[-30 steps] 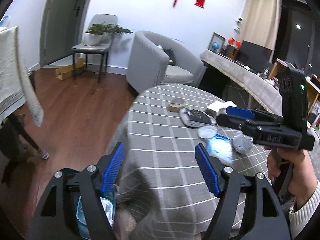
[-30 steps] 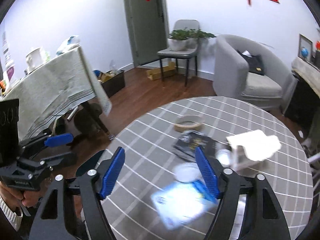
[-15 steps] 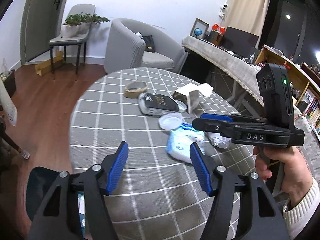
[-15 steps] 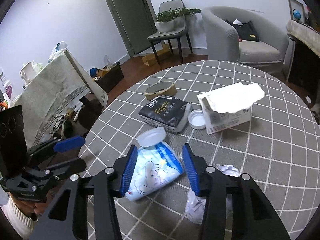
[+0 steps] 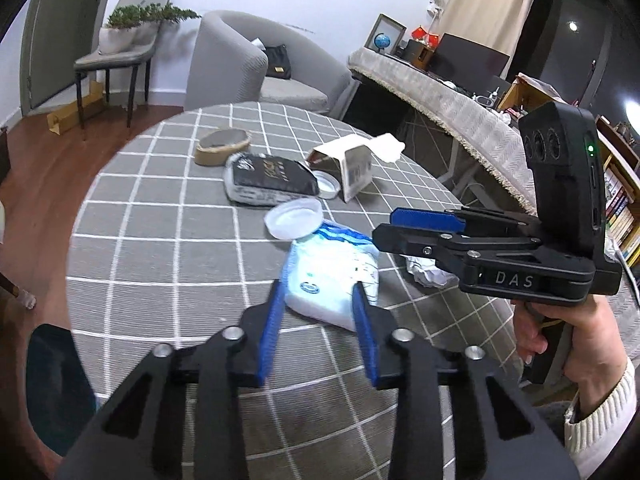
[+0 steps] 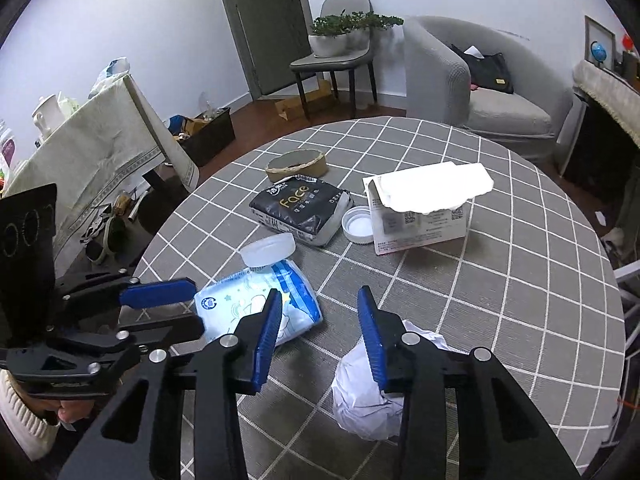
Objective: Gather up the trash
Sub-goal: 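Grasp the blue-white wipes packet with the left gripper and lift it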
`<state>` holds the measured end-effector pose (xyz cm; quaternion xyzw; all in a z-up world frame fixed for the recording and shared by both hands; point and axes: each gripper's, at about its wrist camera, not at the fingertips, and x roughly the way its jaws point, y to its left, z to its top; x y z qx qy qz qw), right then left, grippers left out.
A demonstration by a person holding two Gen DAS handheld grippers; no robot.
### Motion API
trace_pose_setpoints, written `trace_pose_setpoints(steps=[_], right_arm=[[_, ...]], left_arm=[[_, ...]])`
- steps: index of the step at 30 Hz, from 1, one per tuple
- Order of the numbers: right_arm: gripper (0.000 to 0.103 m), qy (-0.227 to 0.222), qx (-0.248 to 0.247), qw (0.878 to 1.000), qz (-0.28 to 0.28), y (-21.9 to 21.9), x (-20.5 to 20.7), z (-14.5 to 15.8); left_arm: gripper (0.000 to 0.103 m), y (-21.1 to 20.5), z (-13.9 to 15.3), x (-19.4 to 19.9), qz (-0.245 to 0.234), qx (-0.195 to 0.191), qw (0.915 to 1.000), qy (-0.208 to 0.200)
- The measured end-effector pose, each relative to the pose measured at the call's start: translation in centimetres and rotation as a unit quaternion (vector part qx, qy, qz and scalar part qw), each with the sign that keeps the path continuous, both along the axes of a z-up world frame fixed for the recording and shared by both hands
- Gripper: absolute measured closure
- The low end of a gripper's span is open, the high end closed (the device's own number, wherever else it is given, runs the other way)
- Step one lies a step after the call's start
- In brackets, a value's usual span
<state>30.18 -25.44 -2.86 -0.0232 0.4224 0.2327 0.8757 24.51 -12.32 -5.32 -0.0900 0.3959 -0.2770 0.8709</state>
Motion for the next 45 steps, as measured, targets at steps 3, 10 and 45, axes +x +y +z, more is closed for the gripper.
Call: trace_pose_setpoints(steps=[3,10,45], right_arm=[[0.063,0.003,-0.002,1.0,0.005,-0.1,0.1,0.0],[0.063,0.011,-0.003,1.0,0.011,-0.6,0.3,-0.1],[0.063,0.06,0.115,0.99,0.052,3.0,1.4,1.3]], left_arm=[[0.081,-0.2,-0.2,0.2,0.004,0.002,1.0,0.007],[0.093,-0.2,-0.9,1.0,0.018,-0.005,0.9994,0.028],[0.097,3.6,3.2,-2.4,0.026,-0.004,0.9925,-0.12]])
